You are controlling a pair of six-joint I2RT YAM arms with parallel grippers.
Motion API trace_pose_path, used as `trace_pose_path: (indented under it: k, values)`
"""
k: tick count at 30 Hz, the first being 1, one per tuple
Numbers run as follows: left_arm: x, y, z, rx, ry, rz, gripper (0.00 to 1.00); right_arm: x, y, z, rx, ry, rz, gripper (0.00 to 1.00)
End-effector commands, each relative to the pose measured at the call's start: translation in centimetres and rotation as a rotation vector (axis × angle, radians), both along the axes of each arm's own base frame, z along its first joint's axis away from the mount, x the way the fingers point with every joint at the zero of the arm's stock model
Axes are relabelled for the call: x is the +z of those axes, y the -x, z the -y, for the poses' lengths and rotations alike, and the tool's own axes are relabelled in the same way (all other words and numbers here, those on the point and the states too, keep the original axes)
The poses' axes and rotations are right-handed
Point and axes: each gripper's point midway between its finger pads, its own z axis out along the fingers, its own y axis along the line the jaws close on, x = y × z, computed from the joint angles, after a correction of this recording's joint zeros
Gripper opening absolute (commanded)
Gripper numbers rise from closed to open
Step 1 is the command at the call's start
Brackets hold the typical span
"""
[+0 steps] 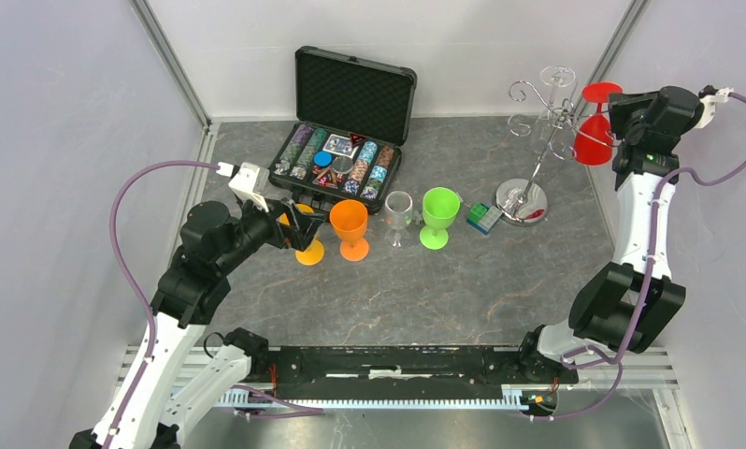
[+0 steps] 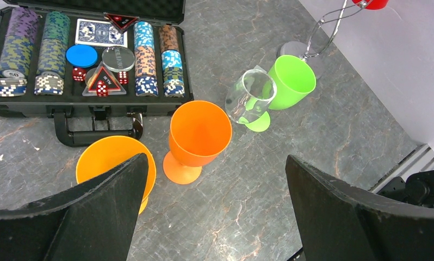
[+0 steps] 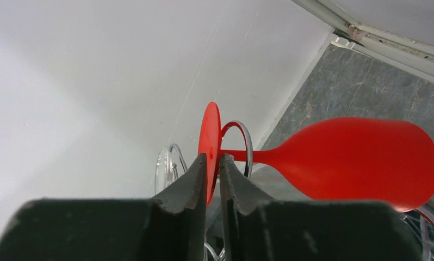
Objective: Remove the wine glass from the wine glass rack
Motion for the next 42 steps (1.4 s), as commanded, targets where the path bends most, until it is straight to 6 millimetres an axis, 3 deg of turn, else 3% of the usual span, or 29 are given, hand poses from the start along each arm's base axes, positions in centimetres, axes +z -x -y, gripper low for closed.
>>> trace_pose_path:
  k: [1, 4, 20, 27, 33, 42]
  values:
    - [0.9, -0.3, 0.0, 0.000, 0.008, 0.047, 1.00, -0.2, -0.1, -0.8, 0.023, -0.036, 0.002, 0.13]
    - [1.0, -0.3, -0.1, 0.003, 0.008, 0.049, 1.00, -0.1, -0.1, -0.9, 0.026, -0.038, 0.000, 0.00]
    - [0.9, -0.3, -0.1, 0.002, 0.007, 0.050, 1.00, 5.5, 2.2, 0.3, -0.079, 0.069, 0.158, 0.00]
    - [0.9, -0.3, -0.1, 0.001, 0.007, 0.049, 1.00, 5.3, 2.2, 0.7, -0.099, 0.071, 0.149, 0.00]
    - [0.9, -0.3, -0.1, 0.003, 0.005, 0.048, 1.00, 4.9, 3.5, 1.2, -0.152, 0.072, 0.124, 0.00]
    - [0.8, -0.3, -0.1, 0.002, 0.007, 0.046, 1.00, 5.1, 4.4, -1.0, -0.069, 0.027, 0.138, 0.00]
